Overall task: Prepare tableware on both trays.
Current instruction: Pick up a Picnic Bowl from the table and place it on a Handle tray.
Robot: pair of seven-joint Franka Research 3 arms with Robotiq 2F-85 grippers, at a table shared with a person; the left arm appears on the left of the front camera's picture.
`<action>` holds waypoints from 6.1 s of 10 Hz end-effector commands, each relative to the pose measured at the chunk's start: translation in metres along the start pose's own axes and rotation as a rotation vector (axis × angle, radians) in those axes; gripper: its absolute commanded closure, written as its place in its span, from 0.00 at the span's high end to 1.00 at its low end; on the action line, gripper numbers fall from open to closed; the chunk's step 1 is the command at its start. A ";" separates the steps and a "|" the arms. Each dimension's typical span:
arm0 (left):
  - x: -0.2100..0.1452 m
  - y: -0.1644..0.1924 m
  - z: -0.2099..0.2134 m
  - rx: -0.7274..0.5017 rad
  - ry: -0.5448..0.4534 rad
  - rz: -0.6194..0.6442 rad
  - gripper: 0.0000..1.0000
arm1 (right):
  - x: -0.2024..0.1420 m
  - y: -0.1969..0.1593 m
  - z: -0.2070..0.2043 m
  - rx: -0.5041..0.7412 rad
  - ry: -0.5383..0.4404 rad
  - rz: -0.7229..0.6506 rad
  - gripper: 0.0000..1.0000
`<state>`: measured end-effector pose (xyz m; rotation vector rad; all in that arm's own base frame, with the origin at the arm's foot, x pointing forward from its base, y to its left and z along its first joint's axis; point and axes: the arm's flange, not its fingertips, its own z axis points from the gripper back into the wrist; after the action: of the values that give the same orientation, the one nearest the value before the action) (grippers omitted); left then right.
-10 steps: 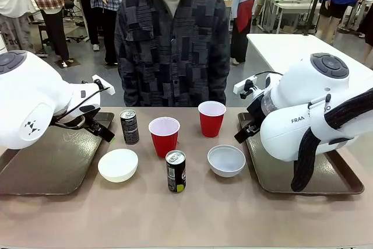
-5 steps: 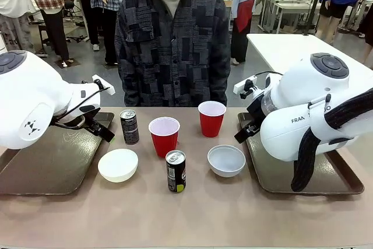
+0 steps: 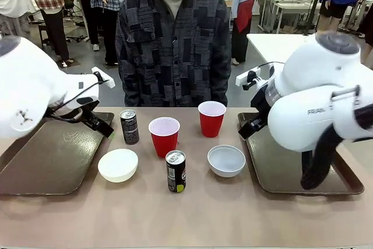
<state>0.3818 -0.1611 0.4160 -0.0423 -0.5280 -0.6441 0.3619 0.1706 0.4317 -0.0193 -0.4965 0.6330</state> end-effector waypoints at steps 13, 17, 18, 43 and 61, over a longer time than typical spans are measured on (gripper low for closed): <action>-0.032 0.003 0.121 -0.288 0.051 0.090 1.00 | -0.072 0.024 0.132 0.206 0.198 -0.268 1.00; -0.086 0.093 0.131 -0.698 -0.271 0.498 1.00 | -0.178 -0.071 0.119 0.721 -0.094 -0.640 1.00; -0.105 0.106 0.136 -0.693 -0.307 0.561 1.00 | -0.209 -0.086 0.124 0.760 -0.150 -0.726 1.00; -0.207 0.186 0.162 -0.607 -0.074 0.823 1.00 | -0.321 -0.191 0.138 0.927 -0.089 -1.071 1.00; -0.207 0.186 0.162 -0.607 -0.074 0.823 1.00 | 0.029 -0.052 0.044 0.153 0.530 -0.796 1.00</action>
<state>0.2793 0.1366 0.4814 -0.8117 -0.3152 0.0298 0.3827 0.1374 0.4925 0.1626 0.0875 -0.1099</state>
